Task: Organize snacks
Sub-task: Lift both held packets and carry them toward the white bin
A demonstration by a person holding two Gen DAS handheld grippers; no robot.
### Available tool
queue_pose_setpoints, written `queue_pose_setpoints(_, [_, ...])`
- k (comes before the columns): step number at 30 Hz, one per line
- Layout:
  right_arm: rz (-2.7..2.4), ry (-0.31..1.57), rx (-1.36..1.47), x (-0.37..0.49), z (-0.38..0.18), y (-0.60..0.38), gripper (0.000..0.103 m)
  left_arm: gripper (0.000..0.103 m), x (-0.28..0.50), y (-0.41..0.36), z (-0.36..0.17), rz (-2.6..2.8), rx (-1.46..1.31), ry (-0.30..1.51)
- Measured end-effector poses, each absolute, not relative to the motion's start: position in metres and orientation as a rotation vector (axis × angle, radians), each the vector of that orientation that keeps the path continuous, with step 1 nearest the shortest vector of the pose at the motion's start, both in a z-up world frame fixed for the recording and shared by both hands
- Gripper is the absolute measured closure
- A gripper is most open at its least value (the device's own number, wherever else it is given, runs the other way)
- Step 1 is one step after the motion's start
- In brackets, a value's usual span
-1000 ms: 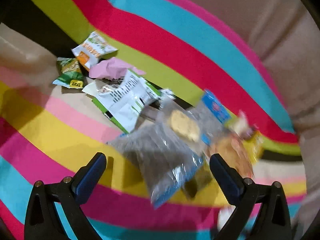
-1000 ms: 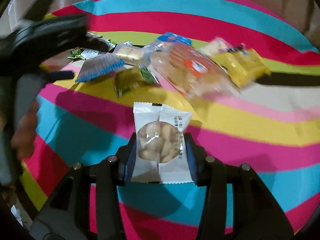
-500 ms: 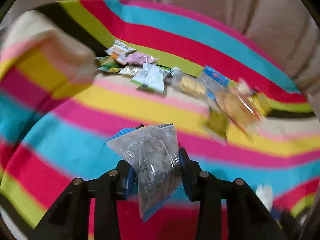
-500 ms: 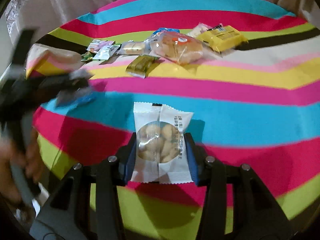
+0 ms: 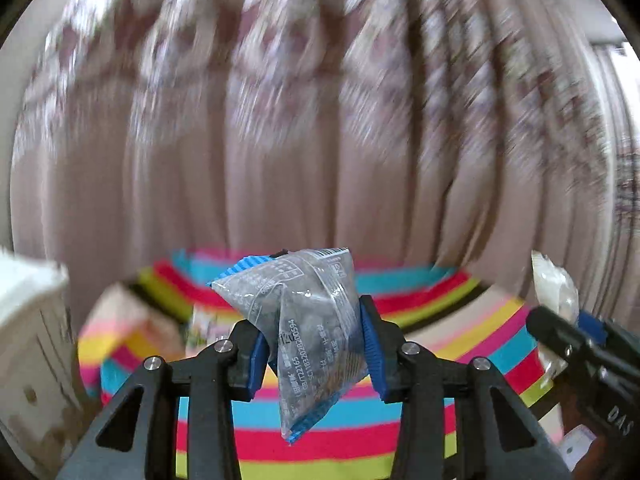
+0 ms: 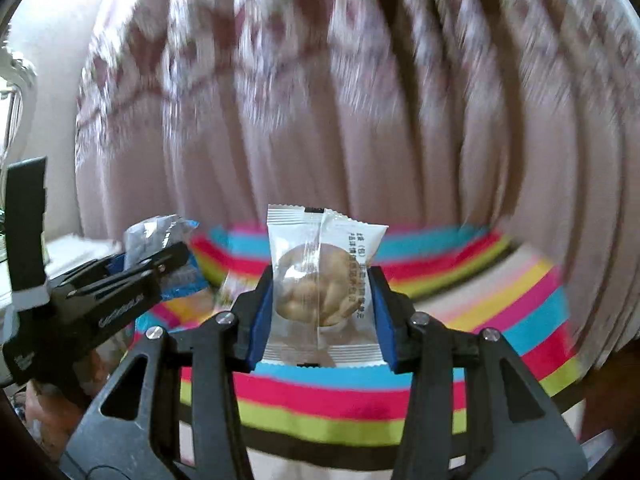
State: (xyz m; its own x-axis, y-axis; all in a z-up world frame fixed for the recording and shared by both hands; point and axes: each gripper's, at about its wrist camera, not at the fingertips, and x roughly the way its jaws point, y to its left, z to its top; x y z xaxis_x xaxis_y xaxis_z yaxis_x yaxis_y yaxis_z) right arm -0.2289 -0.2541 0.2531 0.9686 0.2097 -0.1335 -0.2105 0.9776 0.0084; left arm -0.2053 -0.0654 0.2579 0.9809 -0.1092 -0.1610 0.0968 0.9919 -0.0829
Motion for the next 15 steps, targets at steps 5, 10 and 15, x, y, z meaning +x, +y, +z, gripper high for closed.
queue_pose_setpoints(5, [0.161,0.04,-0.041,-0.294,0.293,-0.269,0.054,0.06,-0.265,-0.075,0.301,-0.172,-0.052,0.027])
queue_pose_setpoints(10, [0.064,0.012,-0.087,-0.341,0.309,-0.276,0.054,0.06,-0.311,-0.088,0.307,-0.206,-0.042,-0.05])
queue_pose_setpoints(15, [0.001,0.006,-0.101,-0.361,0.314,-0.295,0.054,0.06,-0.333,-0.114,0.312,-0.257,-0.006,-0.082])
